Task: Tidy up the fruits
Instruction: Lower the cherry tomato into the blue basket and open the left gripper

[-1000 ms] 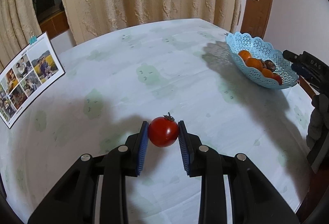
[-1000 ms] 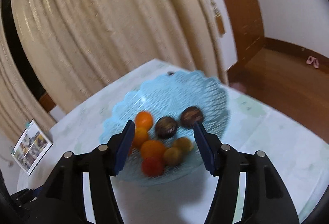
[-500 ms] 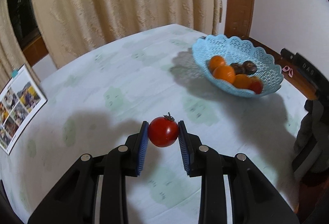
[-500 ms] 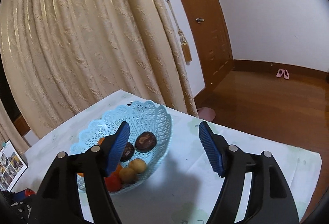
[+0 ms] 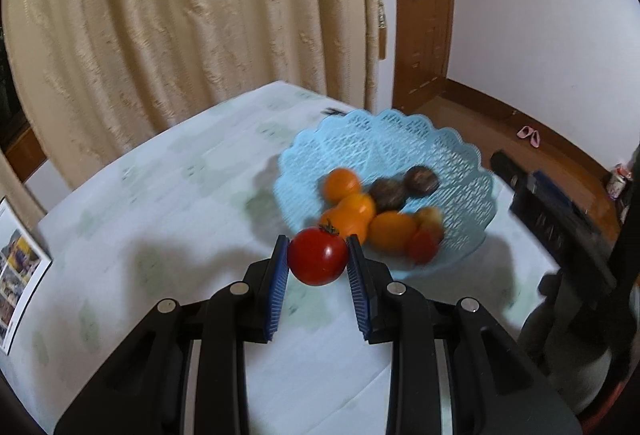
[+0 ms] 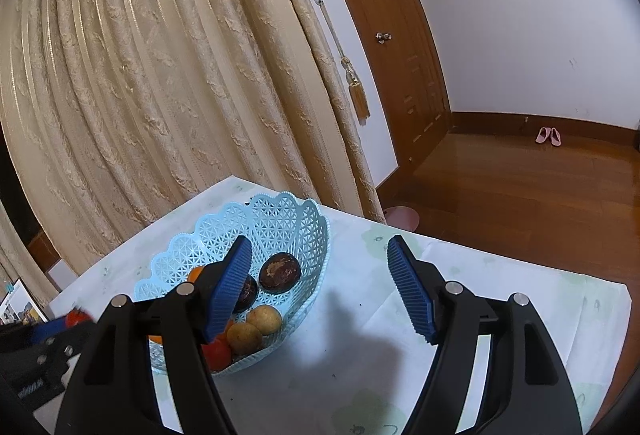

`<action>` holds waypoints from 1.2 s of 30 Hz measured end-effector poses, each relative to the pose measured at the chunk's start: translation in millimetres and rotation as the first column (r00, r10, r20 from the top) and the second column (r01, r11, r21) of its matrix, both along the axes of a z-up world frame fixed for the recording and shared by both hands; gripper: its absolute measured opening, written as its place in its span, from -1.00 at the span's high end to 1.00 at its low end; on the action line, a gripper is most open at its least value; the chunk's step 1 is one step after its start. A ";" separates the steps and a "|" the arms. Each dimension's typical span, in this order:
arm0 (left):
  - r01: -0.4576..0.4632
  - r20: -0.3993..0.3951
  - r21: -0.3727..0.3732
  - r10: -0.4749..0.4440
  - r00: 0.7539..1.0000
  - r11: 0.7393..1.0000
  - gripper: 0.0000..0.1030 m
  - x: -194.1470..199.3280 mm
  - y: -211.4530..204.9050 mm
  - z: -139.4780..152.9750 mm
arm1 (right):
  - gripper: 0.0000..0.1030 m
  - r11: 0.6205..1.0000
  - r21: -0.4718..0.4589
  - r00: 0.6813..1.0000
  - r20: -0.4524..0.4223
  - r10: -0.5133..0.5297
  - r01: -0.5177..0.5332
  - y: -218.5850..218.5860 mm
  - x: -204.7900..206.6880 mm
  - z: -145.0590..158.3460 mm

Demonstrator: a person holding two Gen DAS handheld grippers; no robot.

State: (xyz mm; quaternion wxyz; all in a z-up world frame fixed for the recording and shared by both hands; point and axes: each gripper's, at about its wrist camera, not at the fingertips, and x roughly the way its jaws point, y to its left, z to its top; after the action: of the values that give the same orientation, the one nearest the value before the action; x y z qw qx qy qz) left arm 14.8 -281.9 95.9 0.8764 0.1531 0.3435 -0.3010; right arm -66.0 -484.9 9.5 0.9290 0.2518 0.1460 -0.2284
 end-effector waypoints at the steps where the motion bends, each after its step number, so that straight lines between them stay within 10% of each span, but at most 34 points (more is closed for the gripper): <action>1: 0.008 -0.001 -0.005 -0.008 1.000 1.000 0.43 1.6 -5.9 1.1 | -0.41 1.000 0.002 1.000 0.003 -0.005 0.005 -0.4 -0.9 -0.3; 31: 0.084 0.009 -0.003 -0.084 0.996 0.996 0.43 18.5 -78.2 -16.6 | -0.61 0.993 0.053 0.994 0.024 -0.105 0.104 -17.7 -15.0 -2.3; 36: 0.062 0.048 -0.015 -0.061 0.997 0.998 -0.08 16.9 -74.2 -11.7 | -0.67 0.992 0.055 0.993 0.031 -0.113 0.111 -19.3 -17.1 -2.3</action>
State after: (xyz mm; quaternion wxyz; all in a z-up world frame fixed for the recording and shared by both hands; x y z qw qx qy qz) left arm 31.6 -356.1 84.1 0.8758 0.1634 0.3153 -0.3269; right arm -83.1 -504.1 7.1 0.9101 0.2882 0.1218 -0.2719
